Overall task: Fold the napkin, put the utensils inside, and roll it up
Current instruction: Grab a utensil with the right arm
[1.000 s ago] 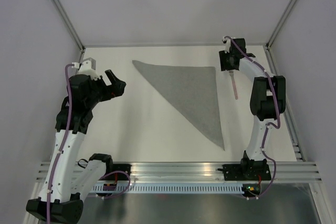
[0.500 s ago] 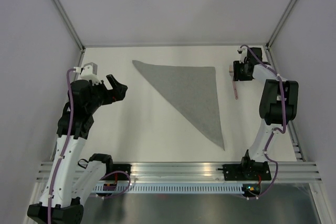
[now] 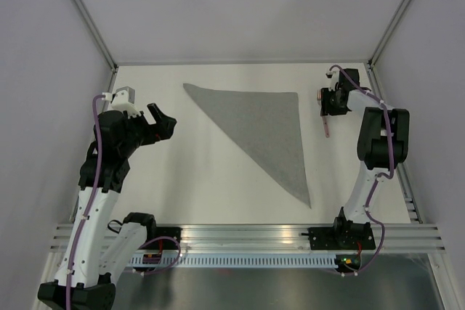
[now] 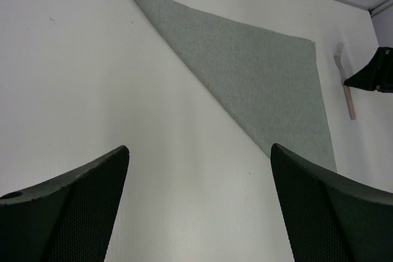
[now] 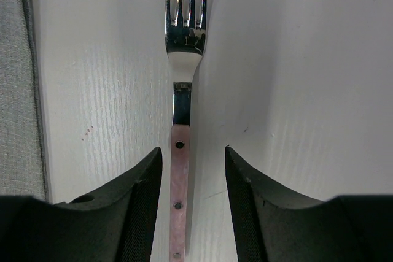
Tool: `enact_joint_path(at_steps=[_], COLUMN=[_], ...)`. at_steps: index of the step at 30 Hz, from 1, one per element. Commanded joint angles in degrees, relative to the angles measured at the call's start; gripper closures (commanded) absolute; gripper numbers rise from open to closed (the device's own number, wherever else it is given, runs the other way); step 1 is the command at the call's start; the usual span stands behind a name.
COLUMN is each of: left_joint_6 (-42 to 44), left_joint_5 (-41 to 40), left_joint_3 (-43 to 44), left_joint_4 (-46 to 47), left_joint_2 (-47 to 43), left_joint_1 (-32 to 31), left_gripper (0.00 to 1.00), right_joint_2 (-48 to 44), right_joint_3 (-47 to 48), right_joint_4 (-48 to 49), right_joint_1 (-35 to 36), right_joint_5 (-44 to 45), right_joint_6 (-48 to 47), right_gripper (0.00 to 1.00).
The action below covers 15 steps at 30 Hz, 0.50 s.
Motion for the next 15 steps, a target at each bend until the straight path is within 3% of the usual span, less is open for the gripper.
enact_joint_path(at_steps=[1, 8, 13, 15], left_joint_6=[2.03, 2.2, 2.29, 2.29], left_joint_5=[1.24, 0.8, 0.97, 0.97], left_joint_3=[-0.36, -0.54, -0.36, -0.36], left_joint_4=[1.54, 1.45, 1.45, 1.27], left_joint_2=[-0.15, -0.33, 0.02, 0.02], left_joint_1=[0.2, 0.2, 0.2, 0.2], left_gripper=[0.0, 0.0, 0.0, 0.0], right_joint_2=[1.91, 3.94, 4.12, 4.12], right_joint_3=[2.02, 1.67, 0.09, -0.44], right_joint_4=[-1.14, -0.43, 0.0, -0.17], right_joint_1=[0.94, 2.35, 2.44, 2.35], right_joint_5=[1.11, 4.02, 4.46, 4.98], right_joint_6=[-0.33, -0.68, -1.73, -2.26], right_gripper=[0.49, 0.58, 0.79, 0.92])
